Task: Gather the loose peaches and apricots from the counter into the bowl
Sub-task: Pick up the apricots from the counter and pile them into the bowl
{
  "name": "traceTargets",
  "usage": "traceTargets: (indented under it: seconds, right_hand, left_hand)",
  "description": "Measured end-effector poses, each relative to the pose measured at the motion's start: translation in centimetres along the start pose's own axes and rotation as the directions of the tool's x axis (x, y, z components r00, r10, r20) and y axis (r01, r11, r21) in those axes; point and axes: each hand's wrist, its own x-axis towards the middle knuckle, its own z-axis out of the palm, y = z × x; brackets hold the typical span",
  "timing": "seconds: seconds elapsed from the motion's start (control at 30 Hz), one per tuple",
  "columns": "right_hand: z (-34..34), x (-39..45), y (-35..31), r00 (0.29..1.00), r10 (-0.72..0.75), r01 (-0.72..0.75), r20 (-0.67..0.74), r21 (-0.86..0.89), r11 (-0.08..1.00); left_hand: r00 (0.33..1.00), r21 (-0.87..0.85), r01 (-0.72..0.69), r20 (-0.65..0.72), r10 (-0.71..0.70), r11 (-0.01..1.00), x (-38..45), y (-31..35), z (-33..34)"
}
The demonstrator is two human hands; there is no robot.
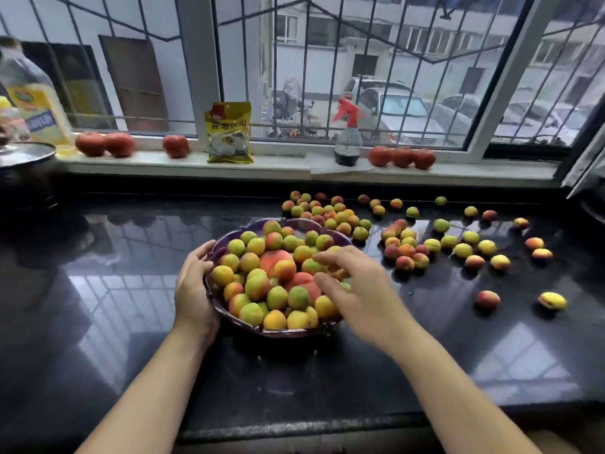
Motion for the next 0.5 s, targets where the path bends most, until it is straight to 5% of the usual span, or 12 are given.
traceTargets:
  seconds: [0.07, 0.17, 0.3, 0.43, 0.5]
  right_hand:
    - [-1.0, -1.2, 2.9, 0.956, 0.046, -0.047, -0.289, 0.005, 0.999]
    - [-2.7, -3.2, 9.2, 0.855, 0.145, -0.273, -0.498, -0.194, 0.942]
    - [-5.7, -5.3, 15.7, 0.802, 0.266, -0.539, -0.534, -0.456, 0.708]
    - [-7.5, -5.5, 18.6, 0.727, 0.517, -0.687, -0.452, -0.465, 0.559]
    - [-7.5, -5.4, 19.0, 0.694, 0.592, -0.72, -0.409, -0.397, 0.57]
  left_hand:
    - [1.0, -0.006, 0.0, -0.001, 0.0, 1.0, -0.4, -0.1, 0.4]
    - [1.0, -0.005, 0.008, 0.012, -0.008, 1.0, -0.9, 0.0, 0.8]
    - [0.998, 0.027, 0.035, 0.049, -0.036, 0.999, -1.1, -0.1, 0.9]
    - [0.998, 0.062, 0.029, 0.054, -0.032, 0.998, -1.2, 0.2, 0.9]
    - [0.998, 0.069, 0.02, 0.051, -0.024, 0.997, -1.4, 0.4, 0.9]
